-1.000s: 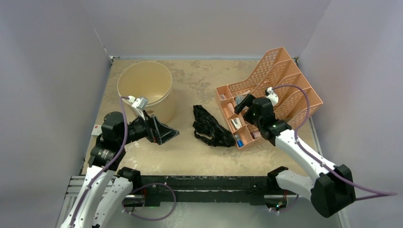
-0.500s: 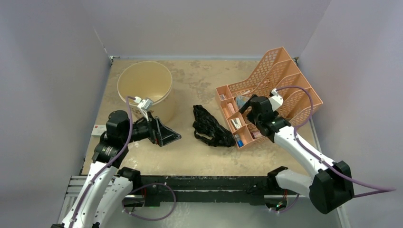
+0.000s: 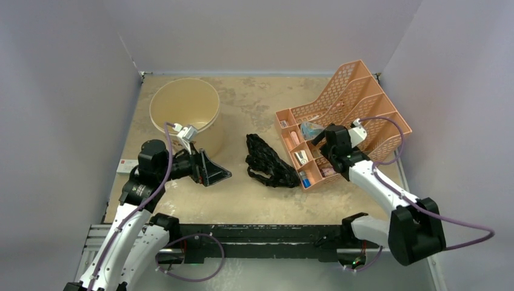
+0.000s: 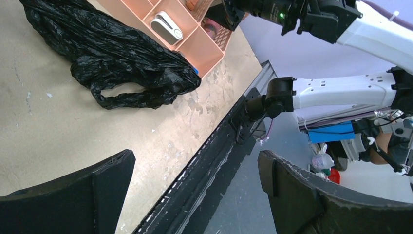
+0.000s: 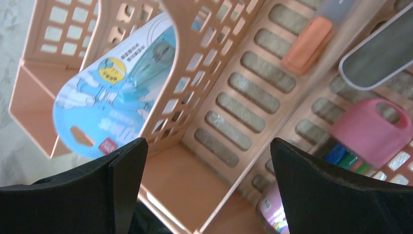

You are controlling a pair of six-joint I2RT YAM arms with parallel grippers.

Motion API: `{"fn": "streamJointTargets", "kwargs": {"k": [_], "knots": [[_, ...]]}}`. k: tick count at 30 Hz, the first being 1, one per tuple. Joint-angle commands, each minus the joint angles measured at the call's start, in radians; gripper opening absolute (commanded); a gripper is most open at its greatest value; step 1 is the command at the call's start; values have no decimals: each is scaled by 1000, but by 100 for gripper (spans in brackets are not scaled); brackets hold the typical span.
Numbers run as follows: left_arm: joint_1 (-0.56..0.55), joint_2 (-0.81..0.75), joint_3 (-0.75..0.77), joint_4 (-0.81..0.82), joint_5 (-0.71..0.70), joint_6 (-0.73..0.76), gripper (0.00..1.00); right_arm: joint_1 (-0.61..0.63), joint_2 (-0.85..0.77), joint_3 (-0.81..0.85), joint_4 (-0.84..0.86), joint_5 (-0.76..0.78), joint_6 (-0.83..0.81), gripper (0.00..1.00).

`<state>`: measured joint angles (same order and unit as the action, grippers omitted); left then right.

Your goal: Put the trash bags into the trash bin

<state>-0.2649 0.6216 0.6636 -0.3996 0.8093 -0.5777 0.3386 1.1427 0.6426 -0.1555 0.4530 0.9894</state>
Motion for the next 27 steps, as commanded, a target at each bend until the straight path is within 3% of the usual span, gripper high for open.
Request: {"fn": "streamJointTargets", "kwargs": {"k": [1, 6, 18, 23, 27], "knots": [[-4, -1, 26, 3, -1, 44, 100, -42, 55, 70, 134, 49, -25, 97], [-4, -2, 30, -7, 4, 38, 100, -111, 174, 101, 262, 93, 9, 91], [-4, -17, 22, -18, 27, 29, 100, -207, 481, 418, 254, 127, -48, 86], [-4, -23, 27, -29, 34, 29, 100, -247, 543, 471, 216, 115, -3, 84], [-4, -38, 37, -53, 34, 33, 100, -248, 488, 494, 235, 11, -148, 88]]}}
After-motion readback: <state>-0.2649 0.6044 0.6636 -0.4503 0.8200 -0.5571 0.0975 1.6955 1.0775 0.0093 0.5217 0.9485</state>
